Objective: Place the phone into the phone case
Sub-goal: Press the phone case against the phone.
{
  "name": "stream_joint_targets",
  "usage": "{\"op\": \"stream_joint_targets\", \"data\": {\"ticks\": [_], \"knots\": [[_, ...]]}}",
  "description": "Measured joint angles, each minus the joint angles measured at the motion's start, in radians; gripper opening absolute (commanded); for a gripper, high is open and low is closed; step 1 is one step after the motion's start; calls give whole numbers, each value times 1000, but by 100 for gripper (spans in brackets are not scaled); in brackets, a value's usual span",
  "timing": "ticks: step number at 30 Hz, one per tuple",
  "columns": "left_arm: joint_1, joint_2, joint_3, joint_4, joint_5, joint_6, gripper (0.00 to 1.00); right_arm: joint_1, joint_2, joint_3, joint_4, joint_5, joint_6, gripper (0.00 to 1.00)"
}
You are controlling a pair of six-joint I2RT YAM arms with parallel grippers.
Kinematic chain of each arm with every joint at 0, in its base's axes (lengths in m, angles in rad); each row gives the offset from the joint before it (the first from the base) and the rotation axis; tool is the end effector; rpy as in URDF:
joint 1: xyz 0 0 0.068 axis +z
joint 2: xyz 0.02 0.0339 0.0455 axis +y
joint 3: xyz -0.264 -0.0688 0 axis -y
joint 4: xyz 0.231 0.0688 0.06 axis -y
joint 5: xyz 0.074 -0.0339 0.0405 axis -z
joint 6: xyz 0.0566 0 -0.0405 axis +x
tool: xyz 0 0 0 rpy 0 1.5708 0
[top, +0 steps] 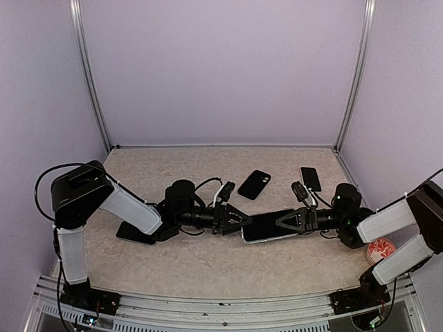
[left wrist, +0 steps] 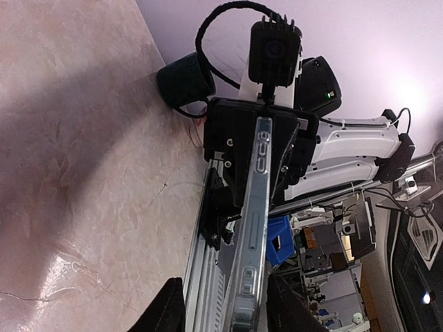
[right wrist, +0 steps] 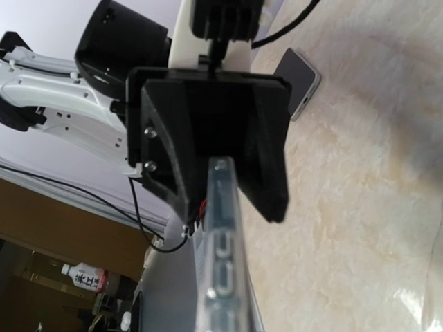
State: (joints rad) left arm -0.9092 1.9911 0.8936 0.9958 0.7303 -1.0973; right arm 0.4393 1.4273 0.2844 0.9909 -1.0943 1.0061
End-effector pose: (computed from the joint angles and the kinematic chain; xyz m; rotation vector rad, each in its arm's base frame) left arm 0.2172 -0.3404 0.1645 0.5081 2.0906 -1.9667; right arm 0.1881 0.1440 0.1744 -0.4128 2.0526 1.9011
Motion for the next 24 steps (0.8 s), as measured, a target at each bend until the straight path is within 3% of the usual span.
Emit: {"op": "stream_joint_targets", "data": {"ticks": [5, 11, 20, 24], "knots": [[0, 0, 0, -6, -2, 1, 50, 0, -39, 10, -39, 18, -23, 0], [0, -1, 0, -1, -2, 1, 52, 0, -105, 30, -123, 57, -66, 0], [-14, -1, 0, -1, 10, 1, 51, 0, -145, 36, -183, 123, -101, 0], [-20, -1, 0, 2, 17, 0, 45, 0, -145, 36, -190, 137, -105, 0]]}}
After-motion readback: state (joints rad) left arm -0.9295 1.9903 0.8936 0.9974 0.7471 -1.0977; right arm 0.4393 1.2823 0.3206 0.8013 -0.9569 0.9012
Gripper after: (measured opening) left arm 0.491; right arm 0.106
